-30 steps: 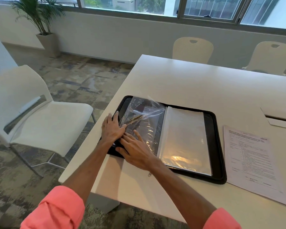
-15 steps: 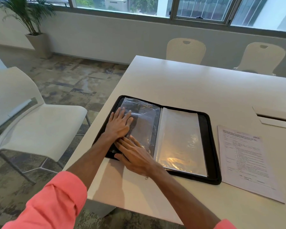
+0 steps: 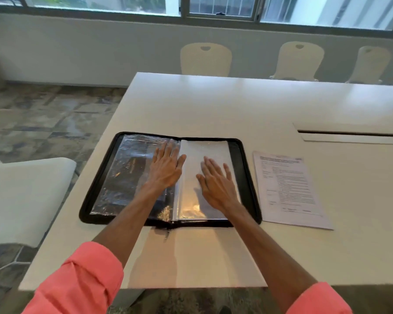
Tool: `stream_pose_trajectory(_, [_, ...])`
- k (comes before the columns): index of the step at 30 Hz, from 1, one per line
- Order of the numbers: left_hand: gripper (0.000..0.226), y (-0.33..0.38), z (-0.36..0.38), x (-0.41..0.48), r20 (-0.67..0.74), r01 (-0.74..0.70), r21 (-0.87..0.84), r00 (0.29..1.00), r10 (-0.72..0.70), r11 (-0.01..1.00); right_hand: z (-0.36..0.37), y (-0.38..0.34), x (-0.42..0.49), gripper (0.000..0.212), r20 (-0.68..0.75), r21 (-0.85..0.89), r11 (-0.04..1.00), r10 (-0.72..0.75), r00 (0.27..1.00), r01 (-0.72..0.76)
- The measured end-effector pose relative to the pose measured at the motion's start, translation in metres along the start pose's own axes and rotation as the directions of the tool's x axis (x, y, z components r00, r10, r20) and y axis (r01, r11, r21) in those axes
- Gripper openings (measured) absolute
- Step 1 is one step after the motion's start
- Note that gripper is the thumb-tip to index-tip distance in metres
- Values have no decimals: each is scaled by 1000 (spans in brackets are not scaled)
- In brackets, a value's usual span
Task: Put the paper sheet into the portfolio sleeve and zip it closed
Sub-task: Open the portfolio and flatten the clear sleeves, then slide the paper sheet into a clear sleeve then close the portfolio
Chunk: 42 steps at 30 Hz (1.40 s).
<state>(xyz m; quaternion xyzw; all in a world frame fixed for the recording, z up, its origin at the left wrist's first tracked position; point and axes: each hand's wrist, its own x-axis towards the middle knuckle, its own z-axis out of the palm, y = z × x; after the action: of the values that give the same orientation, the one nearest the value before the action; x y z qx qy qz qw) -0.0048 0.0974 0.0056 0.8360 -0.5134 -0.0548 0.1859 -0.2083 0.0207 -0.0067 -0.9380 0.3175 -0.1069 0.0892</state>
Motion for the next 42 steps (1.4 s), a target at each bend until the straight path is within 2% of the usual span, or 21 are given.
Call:
stream_pose_trajectory(12, [67, 142, 60, 19, 82, -188, 18, 979, 185, 982, -53, 142, -38, 61, -38, 13, 966, 260, 965, -260])
stream_pose_trajectory(21, [65, 221, 108, 23, 166, -255, 77, 957, 239, 964, -75, 233, -71, 59, -109, 3, 894, 445, 889, -447])
stream_pose_trajectory(25, [69, 237, 122, 21, 180, -239, 110, 959, 217, 965, -82, 260, -83, 51, -177, 23, 753, 651, 739, -658])
stream_pose_trajectory(28, [77, 241, 131, 16, 205, -201, 125, 963, 173, 972, -86, 273, -87, 51, -117, 64, 667, 744, 658, -743])
stream_pose_trajectory(31, [78, 242, 137, 12, 198, -200, 131, 965, 172, 971, -88, 282, -84, 54, -39, 198, 610, 787, 616, -767])
stream_pose_trajectory(36, [76, 239, 141, 10, 201, -201, 158, 965, 168, 967, -87, 304, -72, 55, 136, 463, 416, 839, 527, -782])
stream_pose_trajectory(40, [71, 238, 142, 9, 184, -191, 166, 970, 160, 967, -89, 314, -66, 47, 229, 577, 304, 830, 508, -758])
stream_pose_trajectory(42, [71, 238, 144, 8, 176, -177, 155, 973, 149, 972, -89, 317, -65, 44, 239, 618, 280, 823, 515, -735])
